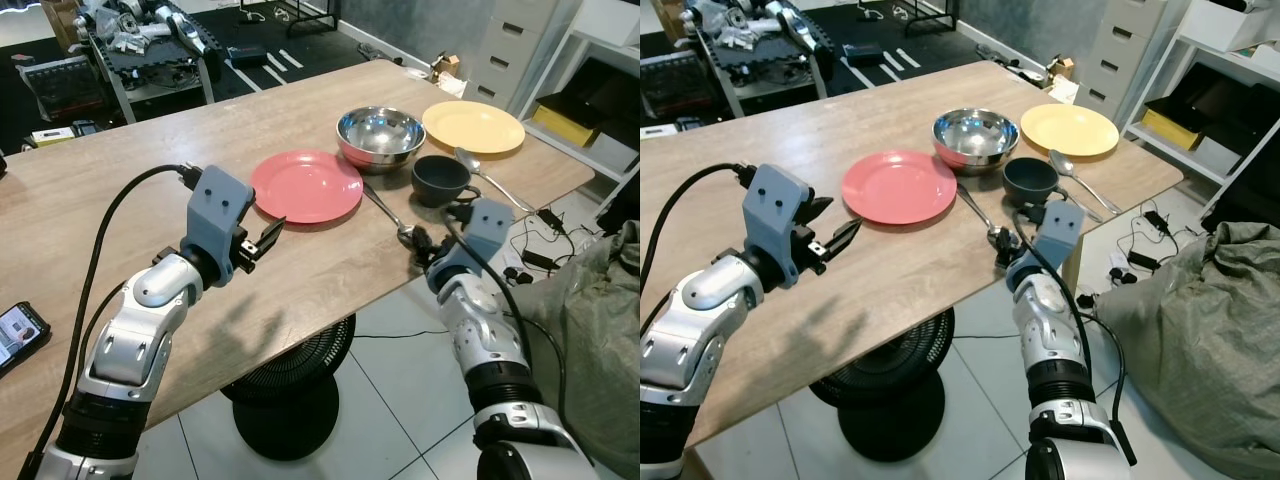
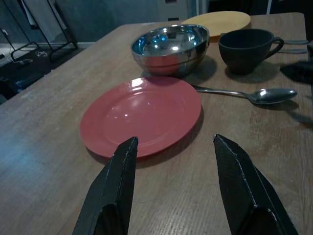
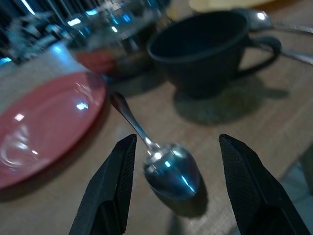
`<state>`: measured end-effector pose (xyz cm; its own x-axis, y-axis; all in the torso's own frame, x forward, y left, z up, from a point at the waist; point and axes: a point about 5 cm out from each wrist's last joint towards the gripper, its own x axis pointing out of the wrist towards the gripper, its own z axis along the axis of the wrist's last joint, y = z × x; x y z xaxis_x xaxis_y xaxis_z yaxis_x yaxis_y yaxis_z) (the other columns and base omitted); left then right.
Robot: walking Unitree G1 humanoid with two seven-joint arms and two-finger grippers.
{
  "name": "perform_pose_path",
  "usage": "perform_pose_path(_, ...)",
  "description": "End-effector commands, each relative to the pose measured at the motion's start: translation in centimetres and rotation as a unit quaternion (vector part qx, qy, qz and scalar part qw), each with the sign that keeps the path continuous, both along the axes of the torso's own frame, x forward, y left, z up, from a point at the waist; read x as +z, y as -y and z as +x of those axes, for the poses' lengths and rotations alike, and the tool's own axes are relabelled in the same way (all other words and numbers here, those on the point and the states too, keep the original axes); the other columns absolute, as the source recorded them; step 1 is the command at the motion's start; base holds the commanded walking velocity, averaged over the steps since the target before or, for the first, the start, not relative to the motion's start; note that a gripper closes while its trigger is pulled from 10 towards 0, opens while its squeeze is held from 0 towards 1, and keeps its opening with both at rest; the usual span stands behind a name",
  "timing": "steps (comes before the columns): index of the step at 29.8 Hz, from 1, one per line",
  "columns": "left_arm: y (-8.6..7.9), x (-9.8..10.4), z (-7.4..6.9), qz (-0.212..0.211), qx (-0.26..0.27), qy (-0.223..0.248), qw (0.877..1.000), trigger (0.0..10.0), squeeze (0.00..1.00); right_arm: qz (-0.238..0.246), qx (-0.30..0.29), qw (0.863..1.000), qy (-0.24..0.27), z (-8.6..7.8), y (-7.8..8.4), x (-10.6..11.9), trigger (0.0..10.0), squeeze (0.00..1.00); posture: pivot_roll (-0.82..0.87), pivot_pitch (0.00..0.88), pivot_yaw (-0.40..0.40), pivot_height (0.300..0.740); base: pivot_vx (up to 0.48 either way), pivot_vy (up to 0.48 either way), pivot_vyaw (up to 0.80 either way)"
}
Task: Setting the table
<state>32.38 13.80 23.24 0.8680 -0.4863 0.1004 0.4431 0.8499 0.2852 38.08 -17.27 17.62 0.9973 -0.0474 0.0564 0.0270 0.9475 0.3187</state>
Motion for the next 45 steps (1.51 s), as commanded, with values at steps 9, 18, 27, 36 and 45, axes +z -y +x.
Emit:
perform_pose_path(9, 0.4, 0.0, -0.4, -0.004, -0.009, -0.013, 1.0, 10.0, 0.0, 0.019, -0.035, 0.998, -0.052, 0.1, 0.2, -2.5, 10.0, 0.0, 0.06, 0.121, 0.082, 0.74, 0.0, 0.0, 0.0)
perform_pose_path(18, 0.1, 0.6, -1.0, -0.014, -0.014, -0.016, 1.0, 10.0, 0.0, 0.091, -0.038, 0.995, -0.033, 0.7, 0.3, -1.8, 10.0, 0.0, 0.09, 0.142, 0.086, 0.74, 0.0, 0.0, 0.0)
perform_pose_path(27, 0.2, 1.3, -0.3, 0.019, -0.05, -0.025, 0.998, 10.0, 0.0, 0.112, -0.027, 0.991, -0.069, 1.0, -0.1, -2.6, 10.0, 0.0, 0.1, 0.163, 0.084, 0.74, 0.0, 0.0, 0.0)
perform_pose_path(36, 0.4, 2.7, 0.2, 0.036, -0.104, -0.023, 0.994, 10.0, 0.0, 0.145, -0.016, 0.986, -0.081, 1.1, -0.4, -3.0, 8.5, 0.0, 0.09, 0.17, 0.093, 0.74, 0.0, 0.0, 0.0)
perform_pose_path(45, 0.7, 2.4, 0.0, 0.029, -0.109, -0.027, 0.993, 10.0, 0.0, 0.135, 0.02, 0.985, -0.104, 1.1, -1.5, -3.6, 0.0, 0.0, 0.09, 0.18, 0.084, 0.74, 0.0, 0.0, 0.0)
